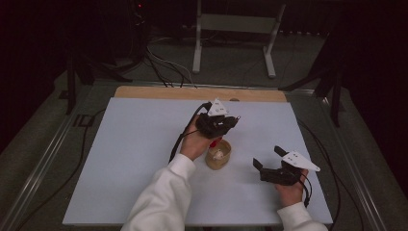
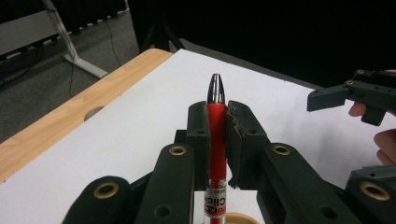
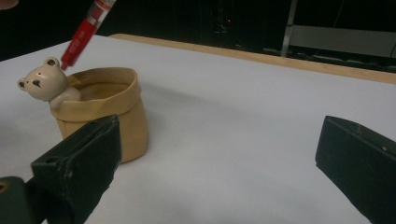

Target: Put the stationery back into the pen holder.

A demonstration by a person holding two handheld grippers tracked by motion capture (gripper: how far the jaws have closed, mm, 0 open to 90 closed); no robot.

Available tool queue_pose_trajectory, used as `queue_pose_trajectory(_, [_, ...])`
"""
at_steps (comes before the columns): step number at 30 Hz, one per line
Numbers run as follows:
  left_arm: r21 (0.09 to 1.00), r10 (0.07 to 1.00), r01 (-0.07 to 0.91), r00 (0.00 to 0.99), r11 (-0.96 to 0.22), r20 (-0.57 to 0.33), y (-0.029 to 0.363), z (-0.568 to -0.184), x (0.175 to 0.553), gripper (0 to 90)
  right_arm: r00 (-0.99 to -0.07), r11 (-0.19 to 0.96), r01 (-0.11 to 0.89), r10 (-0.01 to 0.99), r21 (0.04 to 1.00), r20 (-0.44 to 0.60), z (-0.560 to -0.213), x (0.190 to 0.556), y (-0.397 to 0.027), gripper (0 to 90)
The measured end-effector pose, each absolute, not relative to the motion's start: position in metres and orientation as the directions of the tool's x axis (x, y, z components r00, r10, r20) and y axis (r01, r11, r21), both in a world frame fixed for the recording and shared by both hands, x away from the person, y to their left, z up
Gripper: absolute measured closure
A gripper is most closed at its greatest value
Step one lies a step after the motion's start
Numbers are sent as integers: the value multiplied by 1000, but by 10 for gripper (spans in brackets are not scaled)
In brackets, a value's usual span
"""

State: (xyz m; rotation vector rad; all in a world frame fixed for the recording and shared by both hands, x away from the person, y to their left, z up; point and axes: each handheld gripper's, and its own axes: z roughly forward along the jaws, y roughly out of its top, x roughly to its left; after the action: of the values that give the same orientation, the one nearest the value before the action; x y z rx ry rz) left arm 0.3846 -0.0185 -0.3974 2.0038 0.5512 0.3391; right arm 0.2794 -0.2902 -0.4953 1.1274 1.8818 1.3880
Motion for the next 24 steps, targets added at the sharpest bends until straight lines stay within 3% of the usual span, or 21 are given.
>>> queue_pose_trajectory(24, [883, 509, 250, 861, -397, -16, -19, -405, 383, 841, -504, 118, 310, 862, 943, 58, -496, 280, -290, 10])
